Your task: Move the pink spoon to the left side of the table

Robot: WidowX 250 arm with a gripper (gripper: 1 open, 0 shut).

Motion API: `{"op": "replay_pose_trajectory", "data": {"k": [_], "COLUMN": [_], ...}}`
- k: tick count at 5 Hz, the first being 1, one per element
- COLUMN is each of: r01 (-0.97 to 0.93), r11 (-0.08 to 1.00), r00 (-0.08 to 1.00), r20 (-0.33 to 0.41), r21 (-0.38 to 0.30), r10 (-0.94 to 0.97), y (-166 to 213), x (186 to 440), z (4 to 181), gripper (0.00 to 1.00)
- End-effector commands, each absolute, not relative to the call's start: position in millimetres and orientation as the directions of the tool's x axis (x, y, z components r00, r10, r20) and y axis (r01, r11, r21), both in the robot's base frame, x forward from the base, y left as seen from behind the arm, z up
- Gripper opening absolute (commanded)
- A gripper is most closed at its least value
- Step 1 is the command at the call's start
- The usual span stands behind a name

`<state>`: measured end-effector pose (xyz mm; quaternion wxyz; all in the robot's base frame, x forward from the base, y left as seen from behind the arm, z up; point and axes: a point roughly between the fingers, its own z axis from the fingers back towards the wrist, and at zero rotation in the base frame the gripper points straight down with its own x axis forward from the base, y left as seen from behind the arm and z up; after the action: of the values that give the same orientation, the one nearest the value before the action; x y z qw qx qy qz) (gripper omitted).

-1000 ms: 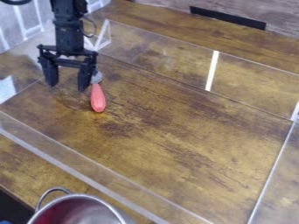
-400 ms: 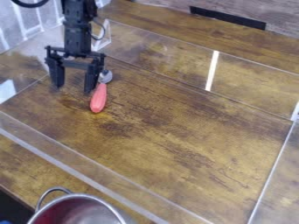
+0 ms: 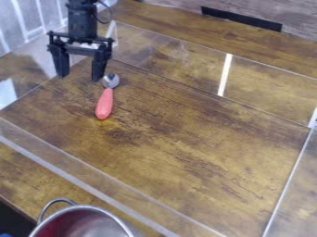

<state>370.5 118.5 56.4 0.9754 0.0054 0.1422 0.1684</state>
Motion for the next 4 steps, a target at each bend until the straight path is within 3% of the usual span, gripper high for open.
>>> {"op": "replay_pose_trajectory", "data": {"k": [1,2,4], "r01": [-0.389,-0.444,-0.526], "r11": [0.919,0.893,0.847], "r00": [0.890,0.860,0.810], "r20": [-0.229,-0.246,-0.257], "r21": [0.068,0.071,0.077], "r10": [0.394,0.447,0.527], "y": [123.1,124.4,149.1], "x": [379.6,379.8,374.8], "z": [61.5,53.2,61.4], "gripper": [1.00,1.00,1.00]}}
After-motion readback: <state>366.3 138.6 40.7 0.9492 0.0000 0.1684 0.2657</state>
